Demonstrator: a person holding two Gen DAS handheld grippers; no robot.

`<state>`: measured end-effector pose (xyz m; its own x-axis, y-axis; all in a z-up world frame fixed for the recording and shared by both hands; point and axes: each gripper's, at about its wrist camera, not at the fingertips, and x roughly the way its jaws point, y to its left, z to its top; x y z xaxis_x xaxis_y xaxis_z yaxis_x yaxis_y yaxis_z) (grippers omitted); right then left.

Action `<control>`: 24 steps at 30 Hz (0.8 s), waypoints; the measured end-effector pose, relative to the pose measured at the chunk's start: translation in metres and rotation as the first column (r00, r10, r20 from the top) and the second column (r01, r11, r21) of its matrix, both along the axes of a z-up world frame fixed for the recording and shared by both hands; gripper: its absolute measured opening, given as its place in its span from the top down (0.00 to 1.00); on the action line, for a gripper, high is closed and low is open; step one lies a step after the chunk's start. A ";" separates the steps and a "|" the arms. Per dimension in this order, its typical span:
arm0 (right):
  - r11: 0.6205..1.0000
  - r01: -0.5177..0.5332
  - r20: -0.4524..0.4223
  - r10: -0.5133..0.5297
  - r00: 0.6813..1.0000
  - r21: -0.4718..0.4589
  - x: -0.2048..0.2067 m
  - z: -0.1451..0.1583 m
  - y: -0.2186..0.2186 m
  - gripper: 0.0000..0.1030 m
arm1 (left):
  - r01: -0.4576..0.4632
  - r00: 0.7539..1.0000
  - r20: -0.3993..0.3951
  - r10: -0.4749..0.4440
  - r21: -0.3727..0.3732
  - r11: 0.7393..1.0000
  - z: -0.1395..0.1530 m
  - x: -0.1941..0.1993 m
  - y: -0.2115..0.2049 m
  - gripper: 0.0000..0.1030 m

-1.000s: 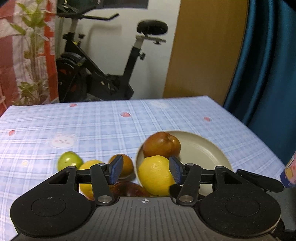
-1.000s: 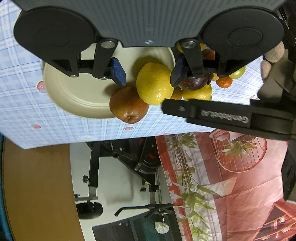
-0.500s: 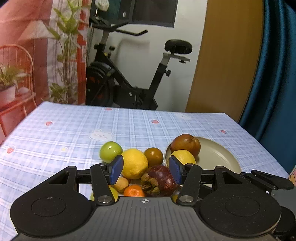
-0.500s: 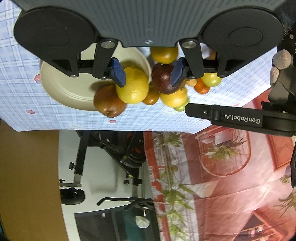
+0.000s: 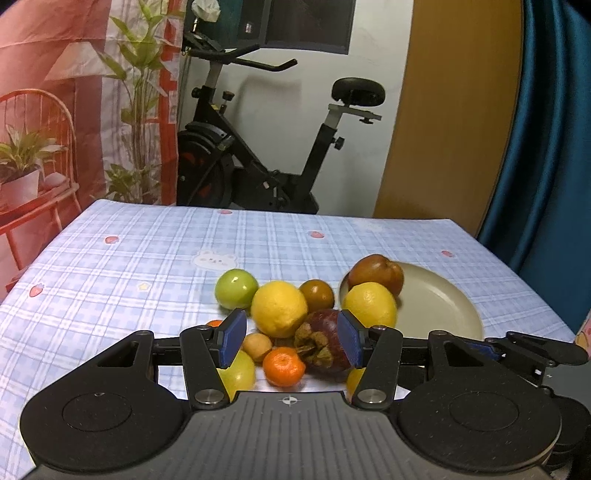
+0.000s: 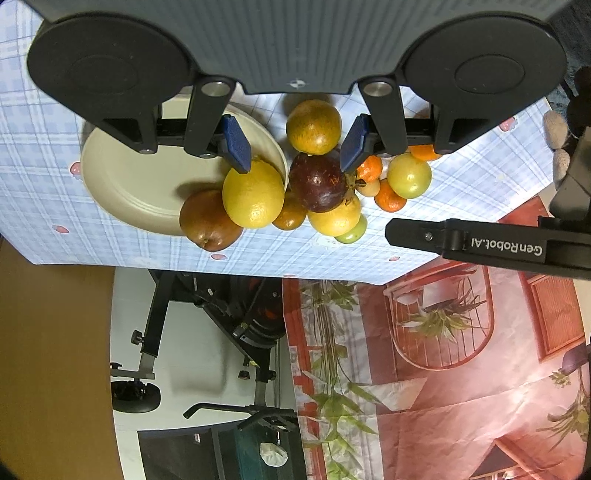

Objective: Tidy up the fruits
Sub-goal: 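Move the left tool to the orange and close its fingers on it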

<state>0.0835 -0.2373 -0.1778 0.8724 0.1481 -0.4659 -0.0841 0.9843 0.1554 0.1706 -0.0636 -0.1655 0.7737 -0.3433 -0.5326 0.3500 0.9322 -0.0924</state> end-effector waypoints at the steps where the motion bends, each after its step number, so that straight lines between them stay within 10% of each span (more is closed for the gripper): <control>1: 1.000 -0.003 -0.002 0.003 1.000 -0.001 0.000 0.000 0.000 0.45 | 0.001 1.000 -0.008 -0.001 0.000 1.000 -0.001 0.001 0.001 0.44; 24: 0.993 -0.117 -0.053 0.116 0.992 -0.026 0.010 -0.024 0.012 0.49 | -0.017 0.995 -0.096 0.012 -0.058 0.998 -0.016 0.007 0.005 0.45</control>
